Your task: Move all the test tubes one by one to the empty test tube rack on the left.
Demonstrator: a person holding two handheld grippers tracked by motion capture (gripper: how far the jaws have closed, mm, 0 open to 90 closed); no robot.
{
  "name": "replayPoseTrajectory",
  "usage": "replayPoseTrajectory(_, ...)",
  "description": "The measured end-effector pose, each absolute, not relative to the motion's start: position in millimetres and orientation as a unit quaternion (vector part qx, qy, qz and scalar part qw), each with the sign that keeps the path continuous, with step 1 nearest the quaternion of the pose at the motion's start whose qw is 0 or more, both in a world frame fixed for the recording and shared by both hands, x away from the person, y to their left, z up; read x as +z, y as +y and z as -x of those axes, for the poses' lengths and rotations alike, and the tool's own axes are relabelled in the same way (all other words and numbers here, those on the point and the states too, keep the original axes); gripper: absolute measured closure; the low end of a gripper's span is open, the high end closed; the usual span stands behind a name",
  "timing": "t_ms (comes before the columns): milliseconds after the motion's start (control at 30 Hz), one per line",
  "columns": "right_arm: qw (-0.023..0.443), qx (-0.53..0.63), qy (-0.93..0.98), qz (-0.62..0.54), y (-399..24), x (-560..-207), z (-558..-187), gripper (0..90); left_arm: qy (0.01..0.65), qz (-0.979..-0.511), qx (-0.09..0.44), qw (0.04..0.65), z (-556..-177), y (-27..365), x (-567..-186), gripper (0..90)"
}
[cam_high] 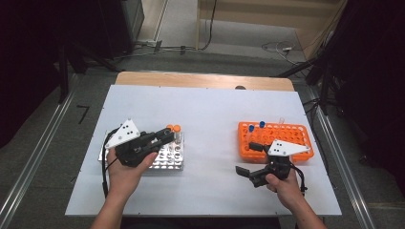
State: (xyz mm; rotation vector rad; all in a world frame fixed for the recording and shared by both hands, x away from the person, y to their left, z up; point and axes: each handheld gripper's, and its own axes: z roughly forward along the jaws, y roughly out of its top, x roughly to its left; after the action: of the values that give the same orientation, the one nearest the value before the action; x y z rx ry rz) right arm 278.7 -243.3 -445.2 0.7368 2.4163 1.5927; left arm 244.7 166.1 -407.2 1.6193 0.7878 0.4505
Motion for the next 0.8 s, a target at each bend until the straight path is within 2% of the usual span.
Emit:
replayPoseTrajectory(367, 0.086, 0.526, 0.804, -0.263, -253, -450, -286, 0.0, 0.373, -0.675, 0.224, 0.595, -257, 185, -411, 76.7)
replayPoseTrajectory(800, 0.086, 0.519, 0.804, -0.277, -258, -455, -290, 0.0, 0.398, -0.656, 0.248, 0.592, -282, 188, -420, 76.8)
